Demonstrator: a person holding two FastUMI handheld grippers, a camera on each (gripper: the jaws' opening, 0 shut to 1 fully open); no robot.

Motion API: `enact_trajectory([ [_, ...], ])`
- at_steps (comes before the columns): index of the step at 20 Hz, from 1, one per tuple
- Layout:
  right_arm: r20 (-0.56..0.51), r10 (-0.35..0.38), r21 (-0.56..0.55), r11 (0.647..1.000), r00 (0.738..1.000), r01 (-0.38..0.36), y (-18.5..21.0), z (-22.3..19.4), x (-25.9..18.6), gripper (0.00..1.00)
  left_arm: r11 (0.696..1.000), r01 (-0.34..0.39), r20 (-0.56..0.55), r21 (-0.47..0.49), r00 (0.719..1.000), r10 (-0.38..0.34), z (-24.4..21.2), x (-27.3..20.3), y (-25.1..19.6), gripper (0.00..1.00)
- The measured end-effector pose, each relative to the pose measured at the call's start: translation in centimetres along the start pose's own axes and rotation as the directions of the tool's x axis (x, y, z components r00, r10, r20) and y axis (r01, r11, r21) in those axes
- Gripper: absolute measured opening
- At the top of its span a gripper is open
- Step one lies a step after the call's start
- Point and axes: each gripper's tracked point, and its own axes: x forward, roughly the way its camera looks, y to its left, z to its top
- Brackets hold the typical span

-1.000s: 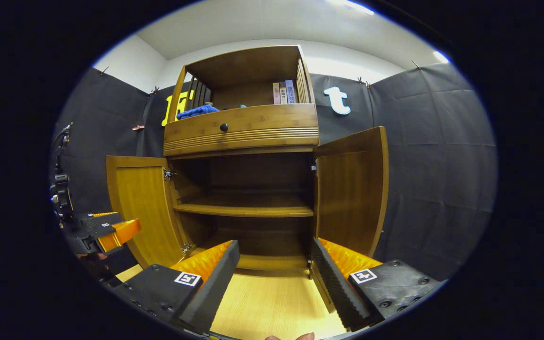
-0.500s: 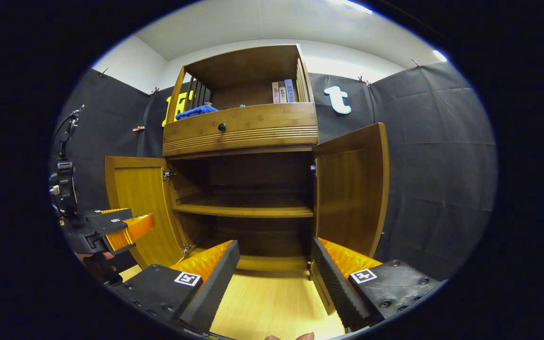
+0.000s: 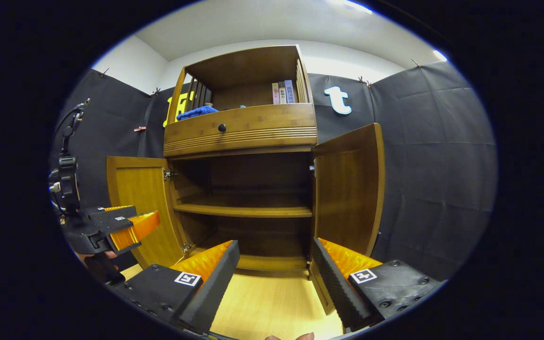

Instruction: Open the right door of the double-door shoe cabinet with the right hand, and open the left door with the left hand.

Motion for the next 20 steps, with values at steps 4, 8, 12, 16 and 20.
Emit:
enact_trajectory([
  [4,-0.002,0.003,-0.003,1.0,1.0,-0.003,0.0,-0.2,-0.4,0.99,1.0,0.003,0.003,-0.001,1.0,-0.003,0.1,-0.1,-0.2,0.93],
  [8,0.001,0.006,-0.008,1.0,1.0,-0.006,-0.1,-0.1,-0.6,0.99,1.0,0.012,0.006,0.004,1.0,-0.012,0.1,-0.1,-0.7,0.93],
  [12,0.013,0.003,-0.006,1.0,1.0,-0.003,-0.4,0.1,-0.6,0.99,1.0,0.02,0.011,0.011,1.0,-0.02,0.2,0.0,-1.1,0.93],
  [16,0.013,0.006,-0.007,1.0,1.0,-0.005,-0.3,0.1,-0.5,0.99,1.0,0.02,0.013,0.012,1.0,-0.021,0.3,0.1,-1.1,0.93],
  [20,0.012,0.011,-0.015,1.0,1.0,-0.011,-0.2,0.0,-0.5,0.99,1.0,0.018,0.015,0.011,1.0,-0.018,0.3,0.2,-1.1,0.93],
])
